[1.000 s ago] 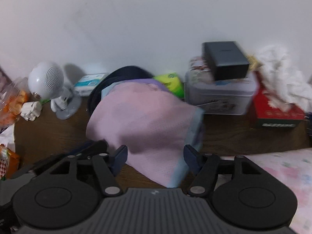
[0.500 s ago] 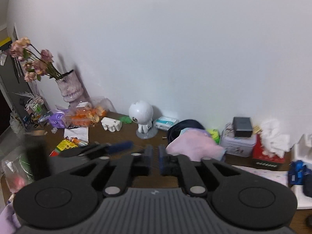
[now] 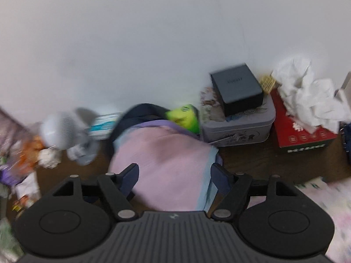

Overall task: Fold clothes
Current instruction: 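Grasp the pink-and-blue garment edge with the left gripper while the right gripper grasps another edge, then lift the garment with both grippers and lay it flat on the table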

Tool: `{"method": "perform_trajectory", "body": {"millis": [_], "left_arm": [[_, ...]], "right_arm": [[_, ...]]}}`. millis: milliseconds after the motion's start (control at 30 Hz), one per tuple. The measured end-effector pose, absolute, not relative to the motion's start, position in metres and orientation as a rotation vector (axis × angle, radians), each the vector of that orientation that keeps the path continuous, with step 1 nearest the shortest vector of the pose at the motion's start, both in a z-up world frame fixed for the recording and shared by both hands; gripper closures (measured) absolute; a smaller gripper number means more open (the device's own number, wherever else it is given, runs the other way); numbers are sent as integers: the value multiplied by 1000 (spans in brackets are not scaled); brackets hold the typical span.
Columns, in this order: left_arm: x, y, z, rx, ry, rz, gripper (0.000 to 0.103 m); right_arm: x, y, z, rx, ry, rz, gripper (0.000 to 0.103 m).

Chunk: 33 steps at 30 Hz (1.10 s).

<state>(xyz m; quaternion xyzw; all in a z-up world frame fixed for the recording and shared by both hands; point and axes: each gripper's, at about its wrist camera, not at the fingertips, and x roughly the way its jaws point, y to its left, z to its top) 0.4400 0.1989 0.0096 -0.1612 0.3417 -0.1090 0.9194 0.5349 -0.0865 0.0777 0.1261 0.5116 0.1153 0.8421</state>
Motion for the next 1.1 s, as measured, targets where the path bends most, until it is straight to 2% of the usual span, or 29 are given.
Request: {"method": "perform_trajectory", "body": {"millis": [100, 133, 167, 200, 233, 333, 467, 633, 767, 900, 1033, 1100], "left_arm": [[444, 203, 8, -379, 708, -301, 99], [441, 203, 11, -391, 695, -299, 100], [435, 203, 16, -391, 667, -304, 101], [427, 203, 22, -381, 634, -318, 101], [420, 203, 30, -374, 604, -332, 101], [386, 210, 64, -399, 520, -367, 102], [304, 215, 140, -384, 364, -392, 102], [156, 208, 255, -307, 130, -481, 102], [60, 194, 305, -242, 41, -518, 102], [13, 172, 314, -179, 71, -527, 102], [17, 142, 275, -127, 222, -484, 102], [28, 124, 241, -83, 314, -444, 101]], "right_arm": [[552, -84, 51, 299, 1129, 220, 32], [553, -81, 47, 291, 1129, 237, 42], [553, -77, 44, 282, 1128, 255, 68], [554, -74, 41, 273, 1127, 274, 87], [548, -70, 45, 249, 1111, 284, 99], [522, -63, 75, 204, 1049, 362, 99], [462, -67, 144, 177, 937, 487, 100], [306, -88, 286, 22, 715, 599, 100], [172, -115, 377, -96, 527, 611, 100], [81, -132, 411, -172, 432, 589, 100], [66, -144, 392, -183, 459, 546, 100], [78, -147, 361, -183, 491, 503, 99]]}}
